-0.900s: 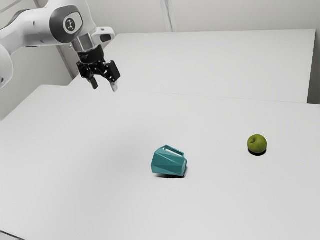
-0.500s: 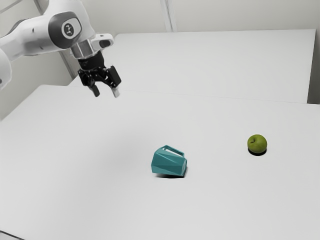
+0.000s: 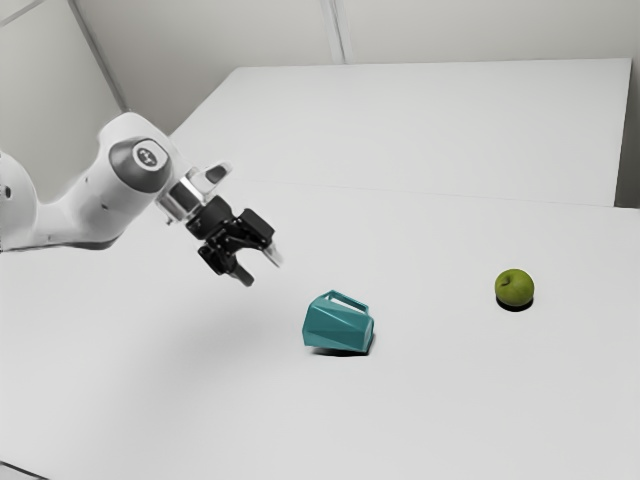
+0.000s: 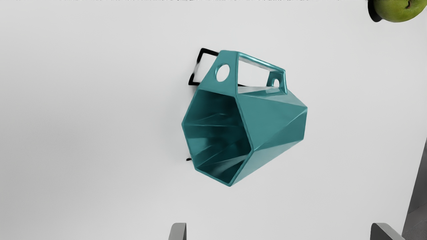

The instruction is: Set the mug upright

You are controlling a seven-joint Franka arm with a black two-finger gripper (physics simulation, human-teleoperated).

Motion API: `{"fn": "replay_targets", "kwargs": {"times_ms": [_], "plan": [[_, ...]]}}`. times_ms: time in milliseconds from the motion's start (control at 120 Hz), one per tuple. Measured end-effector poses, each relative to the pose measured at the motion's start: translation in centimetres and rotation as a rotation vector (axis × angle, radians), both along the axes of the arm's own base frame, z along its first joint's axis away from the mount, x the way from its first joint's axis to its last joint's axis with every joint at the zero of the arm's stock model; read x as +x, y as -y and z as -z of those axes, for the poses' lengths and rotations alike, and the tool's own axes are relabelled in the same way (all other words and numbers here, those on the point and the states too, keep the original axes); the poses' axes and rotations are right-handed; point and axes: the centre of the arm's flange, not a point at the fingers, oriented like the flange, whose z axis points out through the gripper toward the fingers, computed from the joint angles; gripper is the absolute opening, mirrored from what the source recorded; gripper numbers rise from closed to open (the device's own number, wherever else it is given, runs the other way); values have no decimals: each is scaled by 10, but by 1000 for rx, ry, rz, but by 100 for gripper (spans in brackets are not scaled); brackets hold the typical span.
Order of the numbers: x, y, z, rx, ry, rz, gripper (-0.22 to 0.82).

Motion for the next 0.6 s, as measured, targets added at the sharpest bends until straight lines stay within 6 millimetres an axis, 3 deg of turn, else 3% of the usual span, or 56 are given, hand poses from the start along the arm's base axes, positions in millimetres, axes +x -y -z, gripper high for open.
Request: {"fn": "replay_targets", "kwargs": {"times_ms": [325,483,600], "plan": [[2,31,86,-169,60,-24,60],[2,30,104,-224,105,-28,60],[0,34,107,-288,140,-19,60]]}}
